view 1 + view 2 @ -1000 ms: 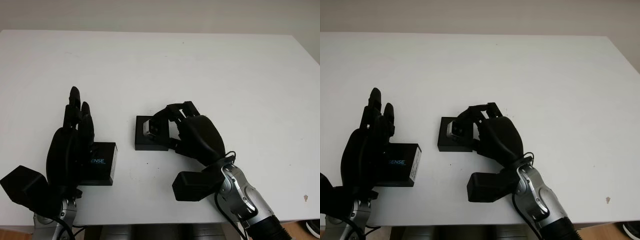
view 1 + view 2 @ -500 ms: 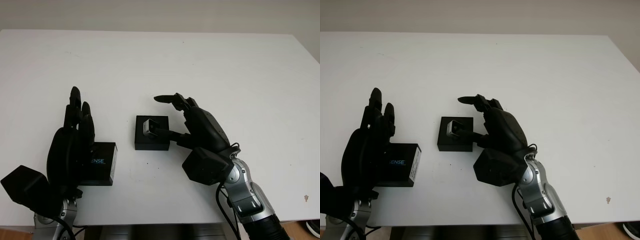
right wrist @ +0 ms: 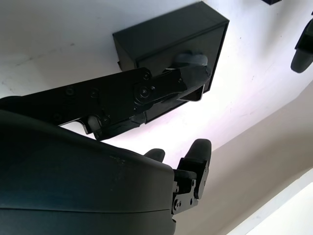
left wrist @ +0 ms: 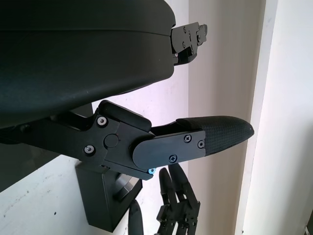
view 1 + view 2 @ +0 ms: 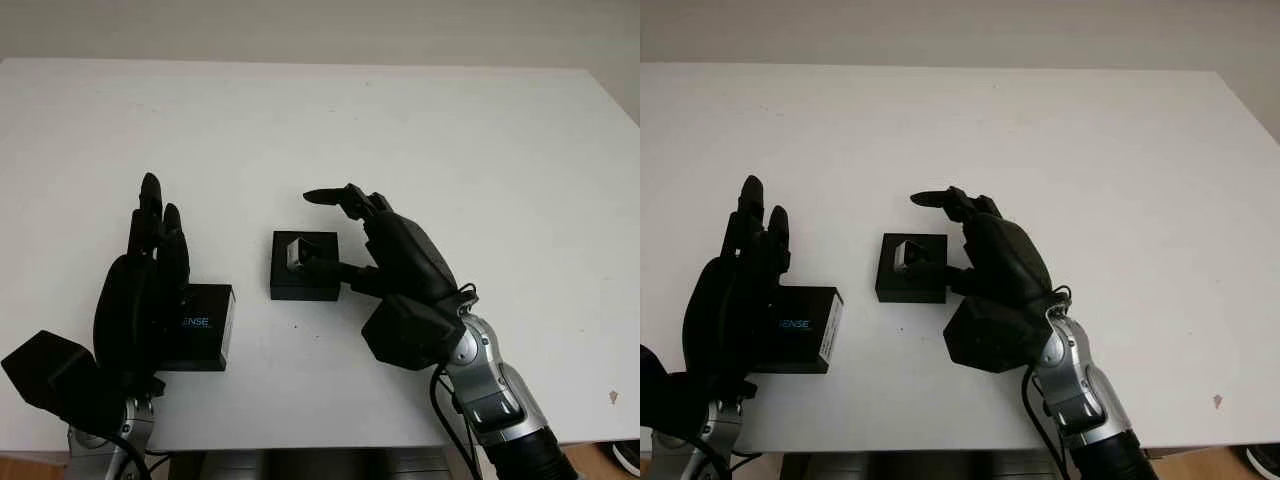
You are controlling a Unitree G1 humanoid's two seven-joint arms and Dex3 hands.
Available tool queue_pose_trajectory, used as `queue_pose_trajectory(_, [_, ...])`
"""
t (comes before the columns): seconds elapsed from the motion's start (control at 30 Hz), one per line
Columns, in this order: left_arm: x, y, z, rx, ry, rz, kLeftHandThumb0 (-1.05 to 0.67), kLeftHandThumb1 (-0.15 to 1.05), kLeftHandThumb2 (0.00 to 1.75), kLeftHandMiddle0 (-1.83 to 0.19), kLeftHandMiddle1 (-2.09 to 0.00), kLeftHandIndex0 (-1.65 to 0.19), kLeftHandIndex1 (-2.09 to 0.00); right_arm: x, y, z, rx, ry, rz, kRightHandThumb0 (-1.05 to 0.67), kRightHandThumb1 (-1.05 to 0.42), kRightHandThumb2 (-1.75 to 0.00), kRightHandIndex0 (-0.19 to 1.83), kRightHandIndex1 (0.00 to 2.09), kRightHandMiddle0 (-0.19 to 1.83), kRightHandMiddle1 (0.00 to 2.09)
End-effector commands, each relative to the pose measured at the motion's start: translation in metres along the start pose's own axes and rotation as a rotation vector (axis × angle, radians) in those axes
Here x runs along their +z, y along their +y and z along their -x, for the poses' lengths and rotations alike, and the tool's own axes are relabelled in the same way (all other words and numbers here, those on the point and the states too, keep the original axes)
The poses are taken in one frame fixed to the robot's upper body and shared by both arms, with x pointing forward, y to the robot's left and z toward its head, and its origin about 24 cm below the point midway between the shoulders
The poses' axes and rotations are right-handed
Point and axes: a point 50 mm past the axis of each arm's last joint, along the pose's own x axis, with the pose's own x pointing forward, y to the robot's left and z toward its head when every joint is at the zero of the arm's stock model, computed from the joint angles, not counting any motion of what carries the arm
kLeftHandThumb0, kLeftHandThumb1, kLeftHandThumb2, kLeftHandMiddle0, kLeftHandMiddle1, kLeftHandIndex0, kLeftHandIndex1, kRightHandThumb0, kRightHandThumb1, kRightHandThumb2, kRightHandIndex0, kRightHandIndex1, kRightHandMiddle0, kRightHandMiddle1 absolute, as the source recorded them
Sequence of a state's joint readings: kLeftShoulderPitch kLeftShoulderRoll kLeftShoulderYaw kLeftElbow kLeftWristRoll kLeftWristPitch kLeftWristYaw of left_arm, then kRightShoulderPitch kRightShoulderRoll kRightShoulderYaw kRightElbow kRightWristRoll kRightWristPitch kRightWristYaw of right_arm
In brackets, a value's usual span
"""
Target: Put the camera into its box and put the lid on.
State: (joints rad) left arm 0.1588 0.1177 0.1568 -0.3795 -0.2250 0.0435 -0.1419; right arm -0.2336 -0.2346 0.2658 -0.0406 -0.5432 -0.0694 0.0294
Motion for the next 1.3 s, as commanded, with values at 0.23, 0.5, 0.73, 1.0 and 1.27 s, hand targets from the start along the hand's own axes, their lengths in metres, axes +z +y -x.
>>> queue_pose_trajectory(0.23, [0.003, -0.001, 0.001, -0.001, -0.012, -0.003, -0.79, 1.05, 0.59, 0.19, 0.00, 0.19, 0.00, -0.009, 0.008, -0.001, -0.011, 0.006, 0.030, -0.53, -0.97, -0.05, -0.02, 0.80, 0.01, 1.06])
queue_pose_trajectory(0.5, [0.002, -0.002, 0.002, -0.006, -0.010, -0.004, -0.78, 1.05, 0.60, 0.19, 0.00, 0.19, 0.00, -0.014, 0.014, -0.003, -0.010, 0.009, 0.044, -0.51, -0.98, -0.06, -0.01, 0.81, 0.02, 1.08])
queue_pose_trajectory(0.73, [0.002, -0.002, 0.002, -0.004, -0.008, -0.004, -0.78, 1.05, 0.60, 0.19, 0.00, 0.19, 0.00, -0.013, 0.017, -0.004, 0.000, 0.000, 0.058, -0.52, -1.00, -0.06, -0.03, 0.84, 0.00, 1.13])
queue_pose_trajectory(1.0, [0.001, -0.003, 0.002, 0.001, -0.011, 0.005, -0.79, 1.05, 0.59, 0.19, 0.00, 0.19, 0.00, -0.011, 0.022, -0.002, 0.025, -0.027, 0.041, -0.51, -1.01, -0.05, -0.08, 0.95, -0.03, 1.22])
queue_pose_trajectory(1.27, [0.001, -0.003, 0.002, 0.000, -0.012, -0.001, -0.78, 1.05, 0.60, 0.19, 0.00, 0.19, 0.00, -0.012, 0.026, 0.000, 0.041, -0.043, -0.011, -0.50, -1.00, -0.05, -0.12, 1.01, 0.03, 1.30])
